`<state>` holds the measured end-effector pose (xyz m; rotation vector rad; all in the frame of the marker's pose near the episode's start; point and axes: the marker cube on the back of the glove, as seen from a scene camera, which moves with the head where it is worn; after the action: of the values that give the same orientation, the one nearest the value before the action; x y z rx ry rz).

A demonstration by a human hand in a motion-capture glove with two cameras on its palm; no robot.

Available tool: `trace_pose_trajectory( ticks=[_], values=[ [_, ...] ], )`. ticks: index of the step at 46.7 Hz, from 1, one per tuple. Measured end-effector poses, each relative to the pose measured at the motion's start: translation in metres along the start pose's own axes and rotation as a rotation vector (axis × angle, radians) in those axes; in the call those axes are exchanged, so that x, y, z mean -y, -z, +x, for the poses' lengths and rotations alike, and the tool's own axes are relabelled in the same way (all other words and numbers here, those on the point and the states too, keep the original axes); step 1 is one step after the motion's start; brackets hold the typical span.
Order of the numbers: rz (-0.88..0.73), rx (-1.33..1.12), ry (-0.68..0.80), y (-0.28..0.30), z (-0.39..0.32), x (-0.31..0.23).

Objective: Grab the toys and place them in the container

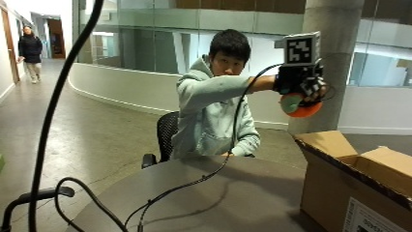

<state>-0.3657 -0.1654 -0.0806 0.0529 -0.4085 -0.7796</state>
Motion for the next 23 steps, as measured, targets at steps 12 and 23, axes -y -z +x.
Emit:
trace_pose_trajectory(
  ticks=[12,23],
  values=[
    [0.127,0.033,-0.31,0.004,0.038,0.112],
    [0.107,0.129,-0.492,-0.033,0.062,0.153]
  ],
)
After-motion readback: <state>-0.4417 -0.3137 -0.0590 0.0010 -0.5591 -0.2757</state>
